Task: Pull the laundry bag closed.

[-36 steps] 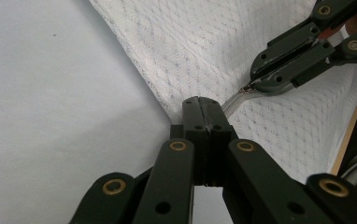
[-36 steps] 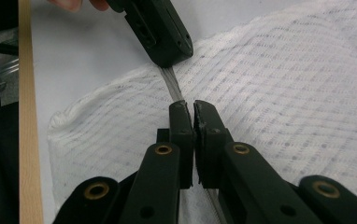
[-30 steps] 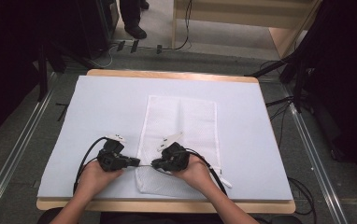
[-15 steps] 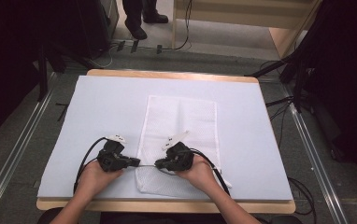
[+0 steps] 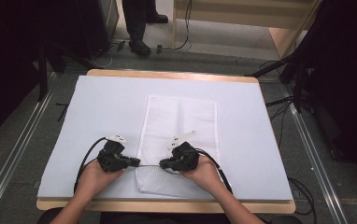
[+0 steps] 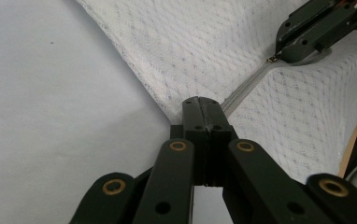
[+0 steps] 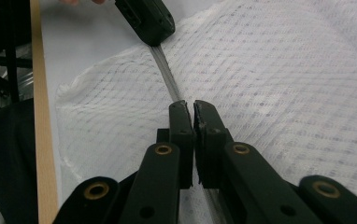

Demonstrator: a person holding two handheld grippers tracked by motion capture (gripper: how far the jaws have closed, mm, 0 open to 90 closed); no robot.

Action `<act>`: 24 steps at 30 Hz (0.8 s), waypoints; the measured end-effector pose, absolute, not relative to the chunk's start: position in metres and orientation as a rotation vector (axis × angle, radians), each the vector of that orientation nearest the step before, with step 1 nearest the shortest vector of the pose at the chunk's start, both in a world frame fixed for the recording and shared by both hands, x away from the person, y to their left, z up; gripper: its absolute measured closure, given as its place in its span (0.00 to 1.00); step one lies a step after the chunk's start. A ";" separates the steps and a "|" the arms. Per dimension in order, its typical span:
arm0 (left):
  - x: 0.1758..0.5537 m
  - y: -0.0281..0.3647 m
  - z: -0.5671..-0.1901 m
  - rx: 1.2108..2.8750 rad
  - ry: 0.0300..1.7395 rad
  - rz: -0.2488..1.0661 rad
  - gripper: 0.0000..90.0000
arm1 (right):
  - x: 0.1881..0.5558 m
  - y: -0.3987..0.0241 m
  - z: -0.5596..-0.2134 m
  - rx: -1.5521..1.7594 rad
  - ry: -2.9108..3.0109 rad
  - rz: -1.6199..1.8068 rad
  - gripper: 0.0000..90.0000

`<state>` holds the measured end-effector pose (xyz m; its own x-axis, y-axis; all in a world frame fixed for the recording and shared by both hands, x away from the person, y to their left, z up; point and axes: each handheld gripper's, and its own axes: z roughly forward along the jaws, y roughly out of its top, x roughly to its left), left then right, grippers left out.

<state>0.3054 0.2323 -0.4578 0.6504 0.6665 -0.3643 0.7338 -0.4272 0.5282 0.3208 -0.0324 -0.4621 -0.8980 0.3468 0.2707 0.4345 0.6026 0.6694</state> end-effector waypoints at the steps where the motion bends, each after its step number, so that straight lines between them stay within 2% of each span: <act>1: 0.305 0.232 -0.458 2.197 1.083 -0.132 1.00 | 0.321 -0.033 -0.462 -0.663 -2.706 -1.182 0.99; 24: 0.304 0.231 -0.457 2.219 1.048 -0.101 1.00 | 0.321 -0.050 -0.461 -0.687 -2.688 -1.188 0.99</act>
